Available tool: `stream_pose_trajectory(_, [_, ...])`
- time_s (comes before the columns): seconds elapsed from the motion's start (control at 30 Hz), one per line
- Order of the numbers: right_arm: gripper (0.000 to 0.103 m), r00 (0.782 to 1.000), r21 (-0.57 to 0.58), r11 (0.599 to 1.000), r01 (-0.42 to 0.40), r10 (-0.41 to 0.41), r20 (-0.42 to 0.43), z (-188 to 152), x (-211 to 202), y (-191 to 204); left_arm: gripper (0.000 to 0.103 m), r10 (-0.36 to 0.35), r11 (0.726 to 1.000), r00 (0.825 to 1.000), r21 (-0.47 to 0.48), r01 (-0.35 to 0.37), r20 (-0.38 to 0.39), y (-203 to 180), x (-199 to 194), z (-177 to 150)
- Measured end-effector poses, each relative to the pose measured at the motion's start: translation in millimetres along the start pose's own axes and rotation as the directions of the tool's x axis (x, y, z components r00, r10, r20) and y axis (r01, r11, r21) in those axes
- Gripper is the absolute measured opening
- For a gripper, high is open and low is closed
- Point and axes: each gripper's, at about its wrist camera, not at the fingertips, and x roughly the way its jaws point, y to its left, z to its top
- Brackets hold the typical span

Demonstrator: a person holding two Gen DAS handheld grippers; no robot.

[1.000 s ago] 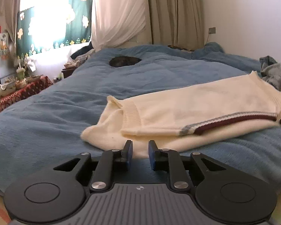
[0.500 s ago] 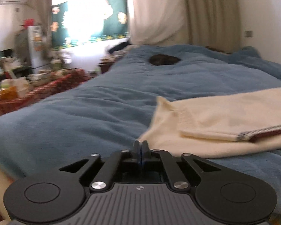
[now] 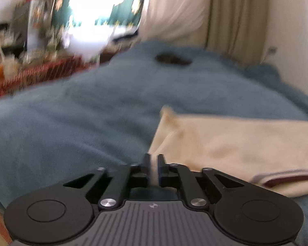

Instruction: Fold clothes

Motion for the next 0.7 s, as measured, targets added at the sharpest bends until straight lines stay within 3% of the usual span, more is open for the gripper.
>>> stream_pose_trajectory(0.07, [0.004, 1.0, 0.008, 1.0, 0.008, -0.008, -0.018, -4, 4, -7, 0.003, -0.031, 0.998, 1.0, -0.05, 0.031, 0.005, 11, -3, -4])
stream_pose_trajectory(0.2, [0.009, 0.999, 0.019, 0.999, 0.042, -0.042, -0.006, -4, -8, -21, 0.002, -0.011, 0.999, 0.999, -0.029, 0.012, 0.03, 9, -20, -4])
stream_pose_trajectory(0.27, [0.009, 1.0, 0.044, 0.999, 0.006, -0.007, 0.02, 4, -15, -26, 0.003, -0.03, 0.998, 0.998, -0.059, 0.033, 0.05, 9, -28, 1])
stream_pose_trajectory(0.4, [0.009, 0.996, -0.042, 0.997, -0.059, 0.062, 0.067, 33, -11, -11, 0.006, -0.075, 0.996, 0.993, -0.047, 0.08, 0.091, -2, -26, 22])
stream_pose_trajectory(0.53, [0.008, 0.991, -0.044, 0.99, -0.132, 0.132, -0.003, 58, 28, 2, 0.006, -0.069, 0.995, 0.997, -0.065, 0.071, 0.034, -7, -1, 30])
stream_pose_trajectory(0.7, [0.002, 0.988, -0.09, 0.989, -0.114, 0.103, -0.116, 56, 67, 3, 0.006, -0.066, 0.995, 0.997, -0.085, 0.061, -0.05, -2, 13, 12])
